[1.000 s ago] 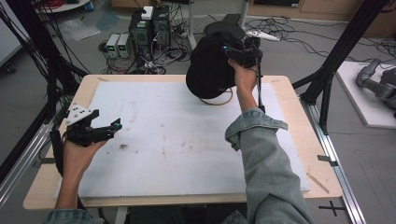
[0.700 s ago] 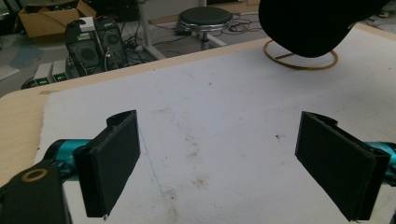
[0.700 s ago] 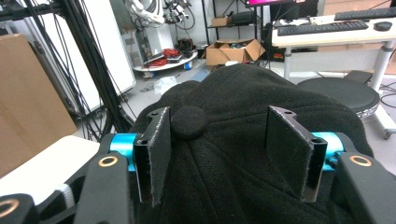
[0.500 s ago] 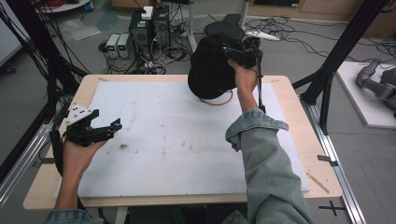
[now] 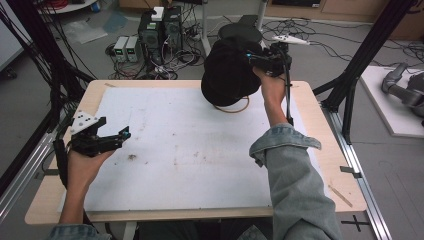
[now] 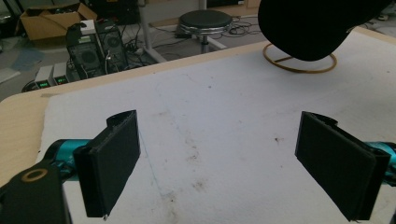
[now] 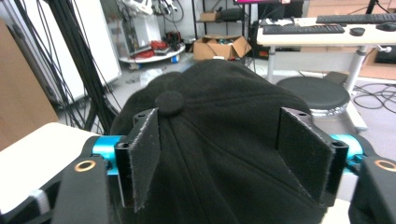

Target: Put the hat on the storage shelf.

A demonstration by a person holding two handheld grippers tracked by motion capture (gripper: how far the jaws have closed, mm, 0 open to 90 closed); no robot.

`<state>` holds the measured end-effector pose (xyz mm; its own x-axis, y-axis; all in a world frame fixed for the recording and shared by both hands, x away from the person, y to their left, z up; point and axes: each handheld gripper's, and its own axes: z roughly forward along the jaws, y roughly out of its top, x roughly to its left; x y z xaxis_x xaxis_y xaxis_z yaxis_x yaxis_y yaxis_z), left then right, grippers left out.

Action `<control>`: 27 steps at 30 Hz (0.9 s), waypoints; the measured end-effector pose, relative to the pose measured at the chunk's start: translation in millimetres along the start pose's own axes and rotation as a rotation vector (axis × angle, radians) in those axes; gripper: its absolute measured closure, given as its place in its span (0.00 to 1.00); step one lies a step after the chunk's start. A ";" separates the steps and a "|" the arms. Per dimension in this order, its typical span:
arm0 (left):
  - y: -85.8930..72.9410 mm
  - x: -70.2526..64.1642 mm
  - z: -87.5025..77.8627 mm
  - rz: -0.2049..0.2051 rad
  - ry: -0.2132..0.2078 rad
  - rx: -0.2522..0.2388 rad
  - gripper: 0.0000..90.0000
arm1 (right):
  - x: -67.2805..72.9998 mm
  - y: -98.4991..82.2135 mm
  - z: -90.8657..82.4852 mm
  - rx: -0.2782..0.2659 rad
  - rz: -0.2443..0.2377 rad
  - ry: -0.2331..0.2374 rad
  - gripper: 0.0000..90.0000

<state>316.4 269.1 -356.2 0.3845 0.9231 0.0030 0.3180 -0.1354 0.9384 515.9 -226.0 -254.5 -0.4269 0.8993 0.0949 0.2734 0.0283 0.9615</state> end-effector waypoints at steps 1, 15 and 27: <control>0.1 -0.2 0.3 0.001 -0.001 -0.002 0.16 | -0.3 1.1 -4.5 0.007 -0.006 -0.003 0.32; 2.5 -2.4 -1.6 0.005 -0.004 -0.011 0.16 | 8.6 11.2 -38.9 0.093 -0.054 -0.017 0.28; 4.0 -2.0 -3.6 0.003 -0.004 -0.019 0.16 | 17.9 15.1 -63.5 0.105 -0.055 -0.008 0.26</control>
<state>313.8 268.0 -351.2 0.3885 0.9214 0.0044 0.3000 -0.1310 0.9449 457.7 -237.2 -221.8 -0.4369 0.8986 0.0397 0.3387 0.1234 0.9328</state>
